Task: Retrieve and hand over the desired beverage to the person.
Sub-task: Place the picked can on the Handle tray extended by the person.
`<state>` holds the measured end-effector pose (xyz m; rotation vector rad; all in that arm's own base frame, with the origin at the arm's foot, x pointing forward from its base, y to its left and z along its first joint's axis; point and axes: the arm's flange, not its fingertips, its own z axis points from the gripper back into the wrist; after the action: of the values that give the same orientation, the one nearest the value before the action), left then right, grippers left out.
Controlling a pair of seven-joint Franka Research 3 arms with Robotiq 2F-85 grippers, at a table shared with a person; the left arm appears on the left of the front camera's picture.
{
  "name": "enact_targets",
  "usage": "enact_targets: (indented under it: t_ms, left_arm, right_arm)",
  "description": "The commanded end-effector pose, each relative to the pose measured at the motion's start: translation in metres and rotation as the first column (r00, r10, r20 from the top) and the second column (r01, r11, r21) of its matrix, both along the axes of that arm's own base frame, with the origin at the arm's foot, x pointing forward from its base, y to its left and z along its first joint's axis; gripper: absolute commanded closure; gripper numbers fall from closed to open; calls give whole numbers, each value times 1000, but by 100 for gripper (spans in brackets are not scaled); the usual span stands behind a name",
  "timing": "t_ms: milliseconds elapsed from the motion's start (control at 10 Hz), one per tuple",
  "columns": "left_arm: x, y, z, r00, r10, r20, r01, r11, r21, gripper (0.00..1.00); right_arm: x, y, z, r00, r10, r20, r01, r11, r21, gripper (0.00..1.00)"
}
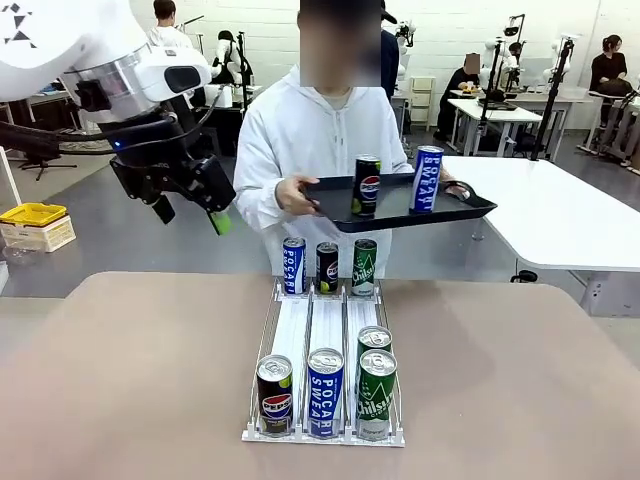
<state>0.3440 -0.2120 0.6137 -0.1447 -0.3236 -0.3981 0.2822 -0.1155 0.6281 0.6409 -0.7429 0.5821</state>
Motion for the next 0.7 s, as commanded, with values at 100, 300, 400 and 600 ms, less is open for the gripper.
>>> enact_targets:
  t_ms: [100,300,400,600]
  left_arm:
    - [-2,-6,1,1000,-8,19,8,1000,-1,0]
    - [-2,-6,1,1000,-8,19,8,1000,-1,0]
    - [-2,-6,1,1000,-8,19,8,1000,-1,0]
    - [-2,-6,1,1000,-8,19,8,1000,-1,0]
  right_arm:
    - [2,0,1,1000,18,20,-18,999,26,0]
    - [2,0,1,1000,18,20,-18,999,26,0]
    - [2,0,1,1000,18,20,-18,999,26,0]
    - [2,0,1,1000,18,20,-18,999,26,0]
